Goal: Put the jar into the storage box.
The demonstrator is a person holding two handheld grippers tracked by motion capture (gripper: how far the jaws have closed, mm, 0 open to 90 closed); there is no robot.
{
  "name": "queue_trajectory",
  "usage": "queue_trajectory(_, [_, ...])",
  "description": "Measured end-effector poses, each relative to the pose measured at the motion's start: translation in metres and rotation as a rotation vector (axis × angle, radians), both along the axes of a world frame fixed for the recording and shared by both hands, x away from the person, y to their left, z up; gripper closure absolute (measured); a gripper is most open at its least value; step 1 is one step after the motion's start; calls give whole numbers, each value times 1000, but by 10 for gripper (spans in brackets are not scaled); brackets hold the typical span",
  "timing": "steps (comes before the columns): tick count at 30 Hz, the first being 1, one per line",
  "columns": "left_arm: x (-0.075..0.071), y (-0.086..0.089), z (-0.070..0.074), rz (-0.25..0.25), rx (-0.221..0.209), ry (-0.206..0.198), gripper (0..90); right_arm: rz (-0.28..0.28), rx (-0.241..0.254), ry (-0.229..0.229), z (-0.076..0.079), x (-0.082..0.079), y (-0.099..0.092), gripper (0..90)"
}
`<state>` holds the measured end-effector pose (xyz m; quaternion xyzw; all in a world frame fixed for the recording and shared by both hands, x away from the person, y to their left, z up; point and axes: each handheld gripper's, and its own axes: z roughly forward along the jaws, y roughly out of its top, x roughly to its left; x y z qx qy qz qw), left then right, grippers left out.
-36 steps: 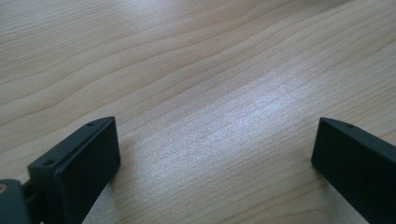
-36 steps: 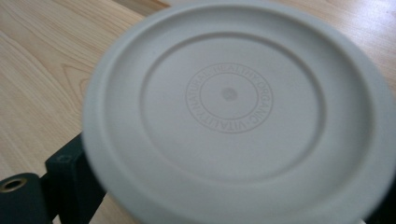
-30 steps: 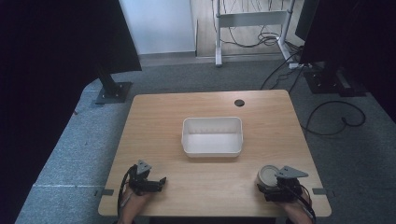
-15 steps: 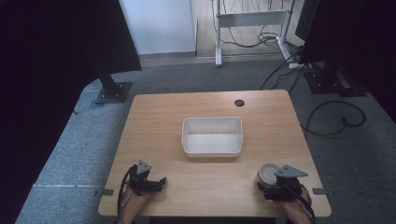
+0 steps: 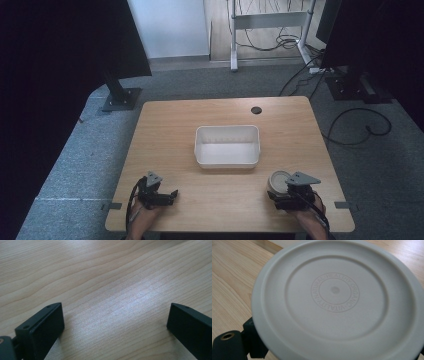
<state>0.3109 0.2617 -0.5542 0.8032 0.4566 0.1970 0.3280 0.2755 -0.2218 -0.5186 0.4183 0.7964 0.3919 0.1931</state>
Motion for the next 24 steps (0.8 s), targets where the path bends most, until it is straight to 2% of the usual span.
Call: queue_trajectory(24, [0,0,0,0,0,0,9,50,1,-30,9,17,32,96])
